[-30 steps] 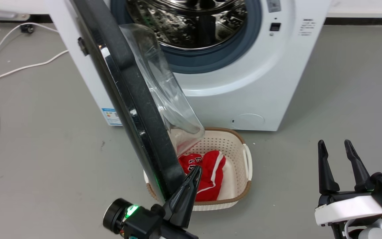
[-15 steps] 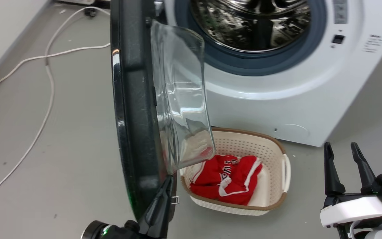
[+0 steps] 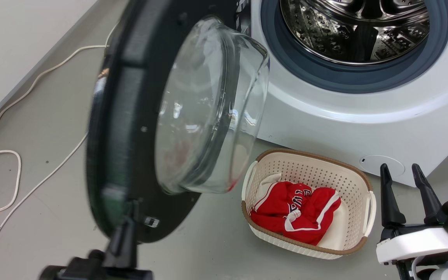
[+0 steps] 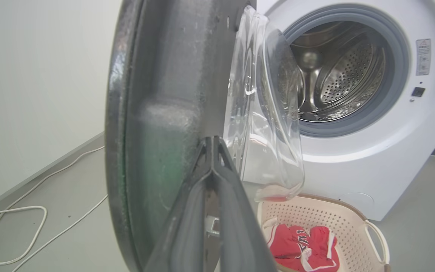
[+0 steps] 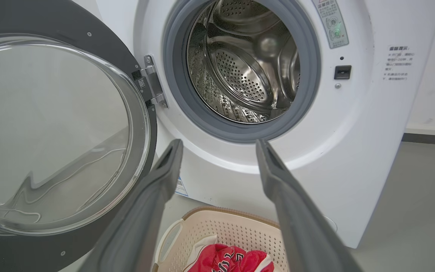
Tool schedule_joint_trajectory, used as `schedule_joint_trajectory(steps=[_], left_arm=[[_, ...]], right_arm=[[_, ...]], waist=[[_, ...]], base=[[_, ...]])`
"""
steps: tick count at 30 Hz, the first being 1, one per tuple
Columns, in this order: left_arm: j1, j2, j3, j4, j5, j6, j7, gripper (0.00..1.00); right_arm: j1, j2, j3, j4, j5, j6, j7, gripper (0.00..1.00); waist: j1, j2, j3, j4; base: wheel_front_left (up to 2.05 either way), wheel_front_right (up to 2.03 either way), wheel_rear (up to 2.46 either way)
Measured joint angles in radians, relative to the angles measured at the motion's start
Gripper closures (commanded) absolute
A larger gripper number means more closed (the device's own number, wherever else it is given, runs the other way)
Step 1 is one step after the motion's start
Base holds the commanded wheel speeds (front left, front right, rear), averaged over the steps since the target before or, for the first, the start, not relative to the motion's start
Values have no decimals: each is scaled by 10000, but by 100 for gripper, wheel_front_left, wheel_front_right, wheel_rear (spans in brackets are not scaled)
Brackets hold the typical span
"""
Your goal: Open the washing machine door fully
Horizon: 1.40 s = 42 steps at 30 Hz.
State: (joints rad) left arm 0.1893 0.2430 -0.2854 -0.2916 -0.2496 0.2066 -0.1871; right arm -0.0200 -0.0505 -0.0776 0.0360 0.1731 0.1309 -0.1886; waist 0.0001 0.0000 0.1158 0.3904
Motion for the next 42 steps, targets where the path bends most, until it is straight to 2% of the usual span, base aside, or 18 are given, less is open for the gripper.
schedule_joint_trajectory(steps=[5, 12, 18, 26, 37, 42], left_arm=[[-265, 416, 989, 324, -255, 257, 36, 100], [-978, 897, 2378, 1526, -1216, 123, -180, 100], [-1774, 1413, 3488, 2959, -1942, -309, -495, 100], [-3155, 1866, 4071, 4792, -2303, -941, -706, 100], [-4613, 2429, 4905, 6913, -2347, -1605, -729, 100], [-4759, 2345, 5204, 7194, -1998, -1779, -732, 100]], right_arm=[[-11, 4, 42, -63, -25, 0, 82, 0], [-62, 2, -23, -213, -161, 0, 217, 0], [-179, 0, -84, -407, -247, 0, 313, 0], [-354, 2, -113, -625, -372, 0, 495, 0], [-532, 2, -98, -702, -500, 0, 573, 0], [-533, 0, -98, -637, -499, 0, 568, 0]], waist=[[0, 0, 121, -42], [0, 0, 332, -304], [0, 0, 594, -531], [0, 0, 1081, -667], [0, 0, 1431, -904], [0, 0, 1344, -948]], base=[[0, 0, 0], [0, 0, 0], [0, 0, 0], [0, 0, 0], [0, 0, 0], [0, 0, 0]])
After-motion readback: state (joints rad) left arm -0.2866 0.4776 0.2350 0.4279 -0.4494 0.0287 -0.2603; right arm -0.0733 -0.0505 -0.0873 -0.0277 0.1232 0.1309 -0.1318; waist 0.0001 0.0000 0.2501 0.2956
